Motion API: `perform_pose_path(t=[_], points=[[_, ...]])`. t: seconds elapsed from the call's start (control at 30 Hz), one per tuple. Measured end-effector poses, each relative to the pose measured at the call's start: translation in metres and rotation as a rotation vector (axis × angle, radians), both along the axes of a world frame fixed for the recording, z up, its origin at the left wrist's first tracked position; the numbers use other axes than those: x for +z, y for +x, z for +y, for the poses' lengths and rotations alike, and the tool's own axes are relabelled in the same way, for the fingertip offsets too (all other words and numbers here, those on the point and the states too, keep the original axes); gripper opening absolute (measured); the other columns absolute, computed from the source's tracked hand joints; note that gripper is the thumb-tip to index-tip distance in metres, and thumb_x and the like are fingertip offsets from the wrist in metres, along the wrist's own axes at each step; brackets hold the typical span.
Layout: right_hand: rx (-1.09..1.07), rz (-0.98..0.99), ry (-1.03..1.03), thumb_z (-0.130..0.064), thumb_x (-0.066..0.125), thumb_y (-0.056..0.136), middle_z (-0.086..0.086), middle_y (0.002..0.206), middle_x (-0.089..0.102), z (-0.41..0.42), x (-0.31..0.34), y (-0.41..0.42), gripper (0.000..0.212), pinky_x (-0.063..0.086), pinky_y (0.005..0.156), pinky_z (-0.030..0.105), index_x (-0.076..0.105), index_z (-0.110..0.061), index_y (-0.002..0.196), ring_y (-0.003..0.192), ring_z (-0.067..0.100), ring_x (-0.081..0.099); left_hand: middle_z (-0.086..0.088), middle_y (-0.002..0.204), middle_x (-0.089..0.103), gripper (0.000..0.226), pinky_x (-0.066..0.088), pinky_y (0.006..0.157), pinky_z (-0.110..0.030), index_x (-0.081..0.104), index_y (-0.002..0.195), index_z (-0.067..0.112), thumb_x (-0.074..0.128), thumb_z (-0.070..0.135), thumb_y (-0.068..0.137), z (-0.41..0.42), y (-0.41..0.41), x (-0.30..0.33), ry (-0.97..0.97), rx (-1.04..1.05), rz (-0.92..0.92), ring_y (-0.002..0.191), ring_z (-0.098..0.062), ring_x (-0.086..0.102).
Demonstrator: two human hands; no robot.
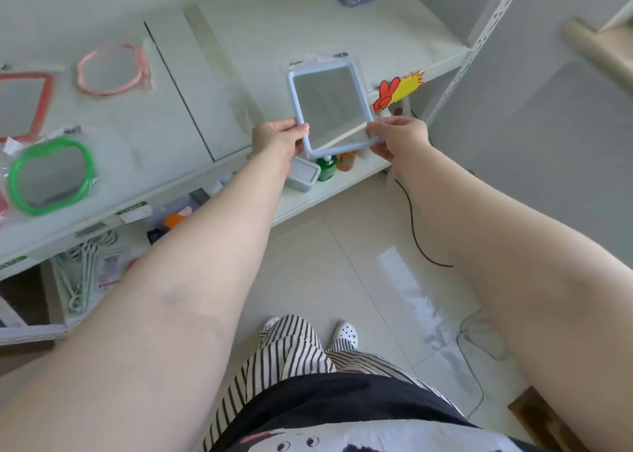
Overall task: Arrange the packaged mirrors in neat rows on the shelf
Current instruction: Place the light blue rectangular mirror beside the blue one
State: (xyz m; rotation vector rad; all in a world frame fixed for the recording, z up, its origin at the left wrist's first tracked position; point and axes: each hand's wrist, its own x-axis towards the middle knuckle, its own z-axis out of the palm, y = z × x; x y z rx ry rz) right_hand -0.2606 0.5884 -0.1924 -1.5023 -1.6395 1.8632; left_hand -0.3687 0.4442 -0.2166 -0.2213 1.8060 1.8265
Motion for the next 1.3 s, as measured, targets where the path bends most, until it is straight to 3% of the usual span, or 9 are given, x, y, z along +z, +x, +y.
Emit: perform_pose_path(t=[0.1,0.23,0.37,0.47,0.7,0.9,1.03,1.17,1.3], points=[[-0.005,0.016,-0.009,-0.006,0.072,0.080,0.004,0.072,0.062,0.021,-0.001,-0.010,0.015,0.057,0.082,0.033,0.063,-0.014,0.071,0.066,0.018,0.058,-0.007,0.078,0.068,0.025,0.059,0.082,-0.032,0.070,0.103,0.001,0.072,-0.002,0.078,0.021,-0.013,0.002,-0.013,0.015,-0.018,0.074,-0.023,0.068],[-0.008,0.027,-0.015,-0.002,0.074,0.077,0.003,0.072,0.060,0.047,0.003,-0.036,0.012,0.056,0.078,0.030,0.065,-0.010,0.075,0.062,0.017,0.056,-0.008,0.076,0.068,0.029,0.060,0.076,-0.028,0.069,0.105,-0.002,0.072,-0.005,0.077,0.050,-0.039,0.005,-0.011,0.016,-0.017,0.066,-0.018,0.067],[-0.029,0.004,-0.019,-0.001,0.073,0.072,0.001,0.066,0.061,0.079,0.006,-0.067,0.015,0.058,0.082,0.043,0.066,-0.014,0.068,0.067,0.020,0.058,-0.008,0.075,0.068,0.024,0.060,0.080,-0.032,0.070,0.099,0.000,0.073,-0.005,0.075,0.081,-0.071,0.009,-0.012,-0.010,-0.005,0.063,-0.018,0.068],[-0.020,-0.026,-0.011,0.001,0.069,0.072,0.003,0.061,0.059,0.103,0.008,-0.082,0.019,0.053,0.085,0.035,0.065,-0.014,0.062,0.067,0.022,0.055,-0.007,0.074,0.068,0.023,0.060,0.082,-0.032,0.070,0.099,0.000,0.072,-0.006,0.077,0.104,-0.088,0.011,-0.022,-0.015,-0.010,0.062,-0.017,0.067],[0.063,-0.065,0.020,0.000,0.067,0.074,0.006,0.060,0.054,0.160,0.005,-0.113,0.017,0.041,0.053,0.026,0.064,-0.013,0.064,0.050,0.020,0.045,-0.007,0.073,0.066,0.028,0.060,0.072,-0.026,0.068,0.105,-0.003,0.071,-0.006,0.078,0.157,-0.108,0.009,-0.029,0.038,-0.028,0.063,-0.016,0.065],[0.170,0.021,-0.014,0.005,0.067,0.072,0.005,0.061,0.055,0.214,0.000,-0.146,0.016,0.044,0.062,0.026,0.065,-0.009,0.065,0.048,0.017,0.044,-0.006,0.075,0.065,0.031,0.058,0.069,-0.024,0.066,0.110,-0.003,0.070,-0.005,0.079,0.200,-0.122,0.002,-0.028,0.177,-0.032,0.072,-0.022,0.065],[0.255,0.058,-0.023,0.007,0.067,0.073,0.007,0.062,0.053,0.245,-0.001,-0.167,0.022,0.043,0.065,0.030,0.062,-0.010,0.060,0.051,0.017,0.044,-0.005,0.076,0.066,0.030,0.058,0.084,-0.031,0.068,0.110,0.000,0.070,-0.003,0.080,0.225,-0.125,0.001,-0.032,0.275,-0.038,0.067,-0.018,0.065],[0.320,0.086,-0.030,0.006,0.070,0.073,0.005,0.064,0.057,0.264,0.002,-0.189,0.022,0.051,0.056,0.025,0.061,-0.010,0.063,0.051,0.016,0.048,-0.007,0.091,0.065,0.032,0.054,0.070,-0.017,0.064,0.119,0.002,0.065,0.002,0.087,0.240,-0.133,0.009,-0.009,0.350,-0.002,0.078,-0.020,0.062],[0.351,0.093,-0.042,0.006,0.069,0.074,0.006,0.063,0.056,0.274,0.005,-0.214,0.023,0.047,0.065,0.029,0.061,-0.011,0.060,0.053,0.017,0.048,-0.007,0.099,0.062,0.033,0.050,0.061,-0.011,0.061,0.124,0.004,0.060,0.006,0.091,0.246,-0.152,0.017,-0.033,0.363,0.014,0.086,-0.020,0.059]])
